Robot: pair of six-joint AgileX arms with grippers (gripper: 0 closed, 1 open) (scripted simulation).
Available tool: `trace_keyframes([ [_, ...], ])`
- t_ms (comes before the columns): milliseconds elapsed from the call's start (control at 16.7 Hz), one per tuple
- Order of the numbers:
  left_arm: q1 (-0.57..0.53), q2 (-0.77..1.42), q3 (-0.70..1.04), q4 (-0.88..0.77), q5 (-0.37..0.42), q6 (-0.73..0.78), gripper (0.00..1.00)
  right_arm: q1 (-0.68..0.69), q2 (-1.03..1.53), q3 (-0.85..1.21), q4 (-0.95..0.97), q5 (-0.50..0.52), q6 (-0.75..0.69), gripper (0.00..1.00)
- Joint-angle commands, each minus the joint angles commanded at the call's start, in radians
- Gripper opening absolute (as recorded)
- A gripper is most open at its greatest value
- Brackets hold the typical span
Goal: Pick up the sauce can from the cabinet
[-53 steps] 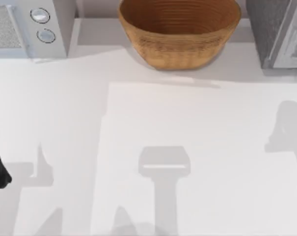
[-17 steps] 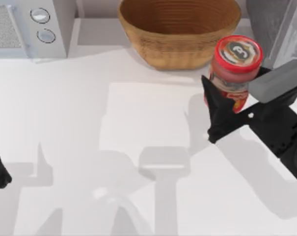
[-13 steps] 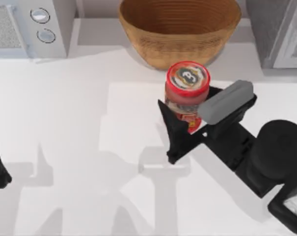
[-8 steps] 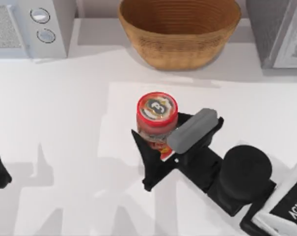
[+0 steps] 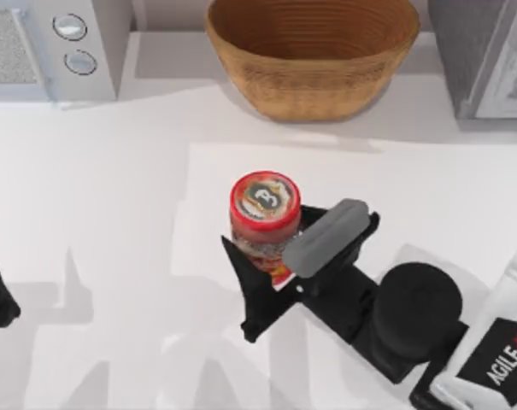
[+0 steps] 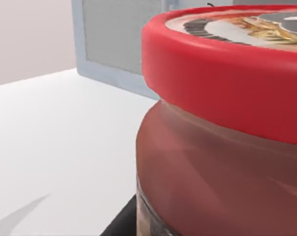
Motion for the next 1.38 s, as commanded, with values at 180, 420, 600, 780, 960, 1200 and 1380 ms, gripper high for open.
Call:
trace_keyframes([
  [180,0.0,0.0,0.0,0.0,0.0,0.0,1.0,-0.003,0.046,0.06,-0.013,-0.002,0.0,0.0],
  [420,0.0,0.0,0.0,0.0,0.0,0.0,1.0,-0.009,0.144,0.191,-0.045,-0.008,-0.002,0.0],
  [600,0.0,0.0,0.0,0.0,0.0,0.0,1.0,-0.012,0.195,0.264,-0.063,-0.012,-0.004,0.0],
  [780,0.0,0.0,0.0,0.0,0.0,0.0,1.0,-0.013,0.199,0.269,-0.065,-0.013,-0.004,0.0],
  [960,0.0,0.0,0.0,0.0,0.0,0.0,1.0,-0.013,0.199,0.269,-0.065,-0.013,-0.004,0.15],
  [1200,0.0,0.0,0.0,0.0,0.0,0.0,1.0,-0.013,0.199,0.269,-0.065,-0.013,-0.004,0.45],
  [1380,0.0,0.0,0.0,0.0,0.0,0.0,1.0,-0.013,0.199,0.269,-0.065,-0.013,-0.004,0.68],
])
